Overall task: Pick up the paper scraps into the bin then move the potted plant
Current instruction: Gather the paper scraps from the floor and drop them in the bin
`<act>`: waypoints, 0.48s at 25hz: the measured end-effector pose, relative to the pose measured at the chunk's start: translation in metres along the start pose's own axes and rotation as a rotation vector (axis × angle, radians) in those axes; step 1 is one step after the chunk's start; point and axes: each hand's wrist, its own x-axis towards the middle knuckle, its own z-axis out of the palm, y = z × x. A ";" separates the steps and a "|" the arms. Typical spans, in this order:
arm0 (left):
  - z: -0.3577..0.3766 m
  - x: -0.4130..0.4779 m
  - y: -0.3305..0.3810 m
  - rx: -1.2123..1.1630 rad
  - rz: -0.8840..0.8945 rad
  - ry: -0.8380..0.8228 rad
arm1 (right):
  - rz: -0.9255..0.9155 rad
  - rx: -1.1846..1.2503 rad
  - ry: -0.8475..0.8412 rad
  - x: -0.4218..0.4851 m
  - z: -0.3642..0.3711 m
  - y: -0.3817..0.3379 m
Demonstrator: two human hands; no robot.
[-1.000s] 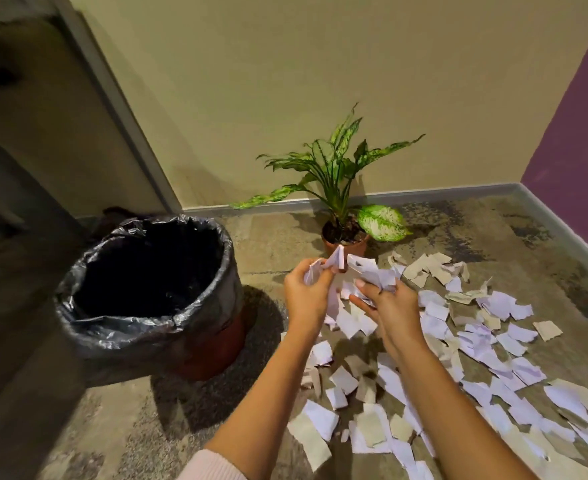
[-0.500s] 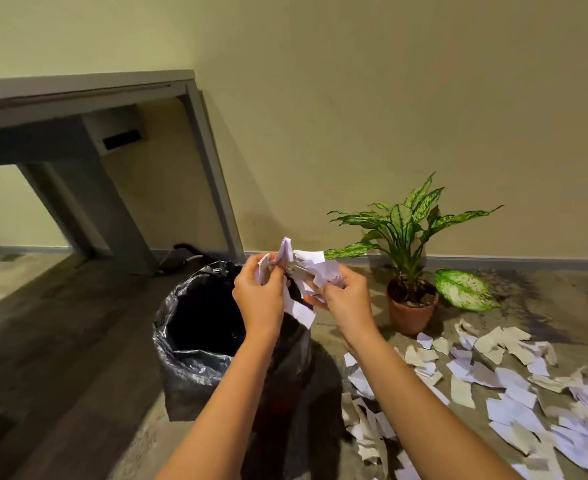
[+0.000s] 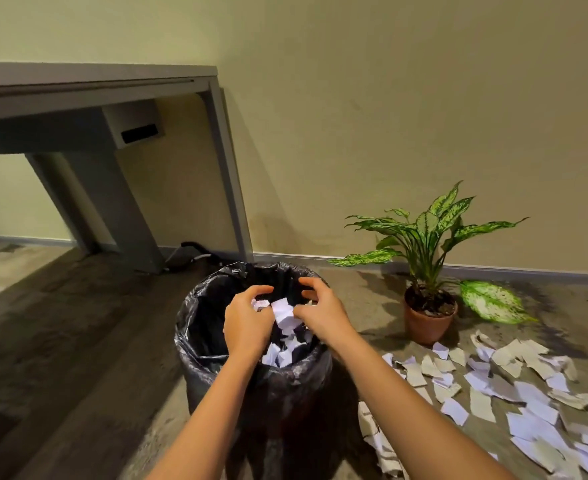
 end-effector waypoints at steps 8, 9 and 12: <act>0.002 -0.018 0.017 0.162 0.048 0.073 | -0.121 0.114 -0.118 -0.025 -0.021 -0.016; 0.001 -0.019 0.019 0.174 0.048 0.086 | -0.123 0.125 -0.112 -0.029 -0.025 -0.018; 0.001 -0.027 0.024 0.188 0.058 0.112 | -0.119 0.163 -0.051 -0.039 -0.038 -0.016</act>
